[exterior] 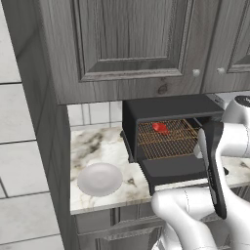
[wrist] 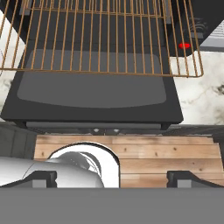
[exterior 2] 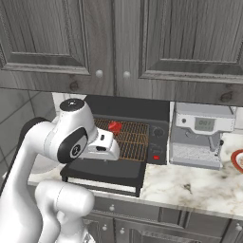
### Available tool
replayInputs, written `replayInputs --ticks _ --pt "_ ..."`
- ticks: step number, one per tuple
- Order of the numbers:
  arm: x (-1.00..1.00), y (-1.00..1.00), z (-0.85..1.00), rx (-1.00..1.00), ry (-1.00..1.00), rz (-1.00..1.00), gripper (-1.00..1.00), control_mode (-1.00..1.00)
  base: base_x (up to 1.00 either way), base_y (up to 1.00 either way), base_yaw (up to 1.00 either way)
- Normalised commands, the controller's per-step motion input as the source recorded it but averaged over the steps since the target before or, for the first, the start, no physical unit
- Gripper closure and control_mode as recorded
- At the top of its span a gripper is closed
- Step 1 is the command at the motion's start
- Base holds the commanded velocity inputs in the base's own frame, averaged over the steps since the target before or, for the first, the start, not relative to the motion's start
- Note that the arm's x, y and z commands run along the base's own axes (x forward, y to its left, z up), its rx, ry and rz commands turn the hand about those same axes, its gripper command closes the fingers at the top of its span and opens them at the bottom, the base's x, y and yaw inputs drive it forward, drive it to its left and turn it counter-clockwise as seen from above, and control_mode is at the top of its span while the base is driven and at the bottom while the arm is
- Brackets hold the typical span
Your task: Open the toaster oven door. Place the bread on the top rack in the toaster oven and place the steak on the bottom rack.
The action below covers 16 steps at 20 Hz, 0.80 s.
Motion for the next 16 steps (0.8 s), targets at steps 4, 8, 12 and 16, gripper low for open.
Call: replayInputs --ticks 4,8,12,16 --pt "0.00 0.00 0.00 0.00 0.00 0.00 -1.00 1.00 0.00 0.00 0.00" --pt "0.00 0.00 0.00 0.00 0.00 0.00 -1.00 1.00 -0.30 -0.08 0.00" --pt "0.00 0.00 0.00 0.00 0.00 0.00 -1.00 1.00 -0.41 -0.14 0.00" --pt "0.00 0.00 0.00 0.00 0.00 0.00 -1.00 1.00 0.00 -0.24 0.00"
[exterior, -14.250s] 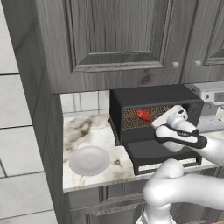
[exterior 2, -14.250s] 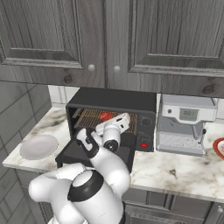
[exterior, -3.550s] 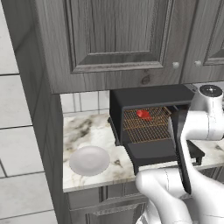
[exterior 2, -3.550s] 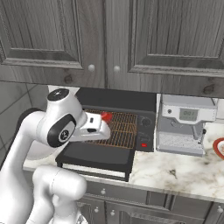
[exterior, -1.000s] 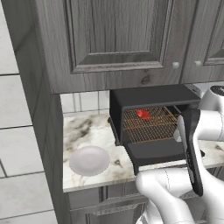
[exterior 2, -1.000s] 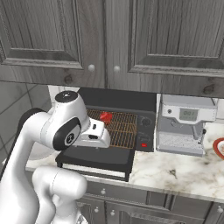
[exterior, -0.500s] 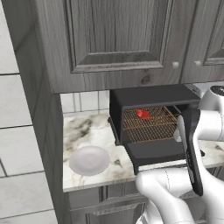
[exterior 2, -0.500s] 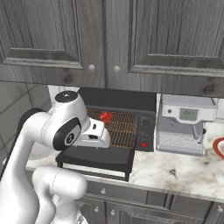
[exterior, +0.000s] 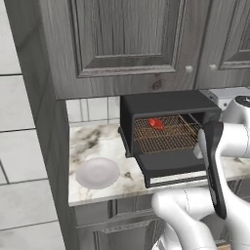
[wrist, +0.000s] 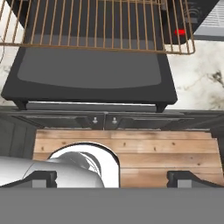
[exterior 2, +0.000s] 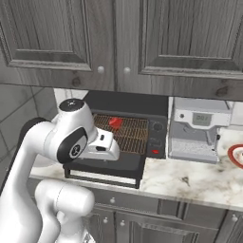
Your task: Open the toaster oven door. Place the bread on the top rack in the toaster oven and place the steak on the bottom rack.
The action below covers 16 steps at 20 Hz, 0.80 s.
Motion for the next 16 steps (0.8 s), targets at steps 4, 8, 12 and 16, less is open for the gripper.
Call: replayInputs --ticks 4,8,12,16 --pt "0.00 0.00 0.00 0.00 0.00 0.00 -1.00 1.00 0.01 -0.54 0.00" --pt "0.00 0.00 0.00 0.00 0.00 0.00 -1.00 1.00 0.00 -0.66 0.00" --pt "0.00 0.00 0.00 0.00 0.00 0.00 -1.00 1.00 0.04 -0.63 -0.05" --pt "0.00 0.00 0.00 0.00 0.00 0.00 -1.00 1.00 0.12 -0.65 -0.07"
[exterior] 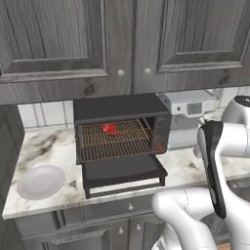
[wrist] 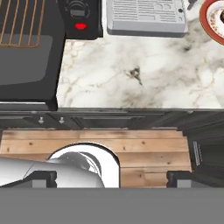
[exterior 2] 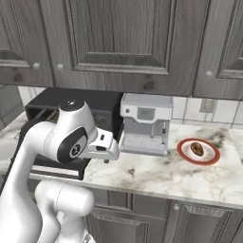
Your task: Open the toaster oven door. Place the bread on the top rack in the toaster oven and place the steak on the bottom rack.
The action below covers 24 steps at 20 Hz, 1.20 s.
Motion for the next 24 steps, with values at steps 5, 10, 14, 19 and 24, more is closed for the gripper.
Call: replayInputs --ticks 5,10,14,19,24 --pt "0.00 0.00 0.00 0.00 0.00 0.00 -1.00 1.00 0.14 -0.55 -0.08" --pt "0.00 0.00 0.00 0.00 0.00 0.00 -1.00 1.00 0.22 -0.38 -0.02" --pt "0.00 0.00 0.00 0.00 0.00 0.00 -1.00 1.00 0.26 -0.39 0.00" --pt "0.00 0.00 0.00 0.00 0.00 0.00 -1.00 1.00 0.33 -0.24 0.00" --pt "0.00 0.00 0.00 0.00 0.00 0.00 -1.00 1.00 0.43 -0.16 0.00"
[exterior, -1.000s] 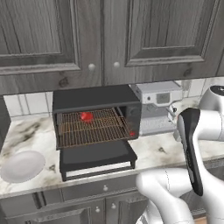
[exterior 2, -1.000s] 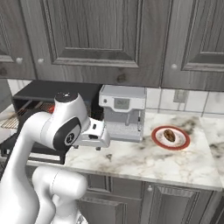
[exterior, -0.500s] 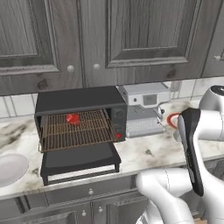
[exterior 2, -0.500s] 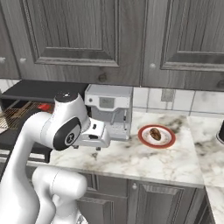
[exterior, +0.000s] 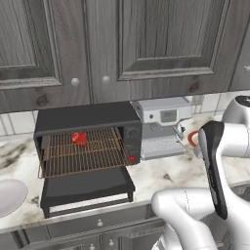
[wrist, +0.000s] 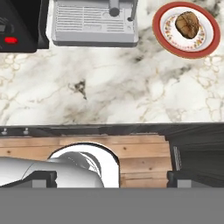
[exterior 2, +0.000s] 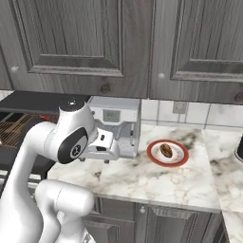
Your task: Open the toaster oven door. Place the bread on the top rack in the toaster oven and place the steak on the bottom rack.
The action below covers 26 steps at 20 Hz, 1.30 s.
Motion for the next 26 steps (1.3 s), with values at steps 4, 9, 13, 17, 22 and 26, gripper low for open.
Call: replayInputs --ticks 4,9,13,17,22,26 --pt "0.00 0.00 0.00 0.00 0.00 0.00 -1.00 1.00 0.26 -0.14 0.01" --pt "0.00 0.00 0.00 0.00 0.00 0.00 -1.00 1.00 0.03 -0.05 0.00" --pt "0.00 0.00 0.00 0.00 0.00 0.00 -1.00 1.00 0.00 0.00 0.00" --pt "0.00 0.00 0.00 0.00 0.00 0.00 -1.00 1.00 0.00 0.00 0.00" --pt "0.00 0.00 0.00 0.00 0.00 0.00 -1.00 1.00 0.00 0.00 0.00" --pt "0.00 0.00 0.00 0.00 0.00 0.00 -1.00 -1.00 0.00 0.00 0.00"
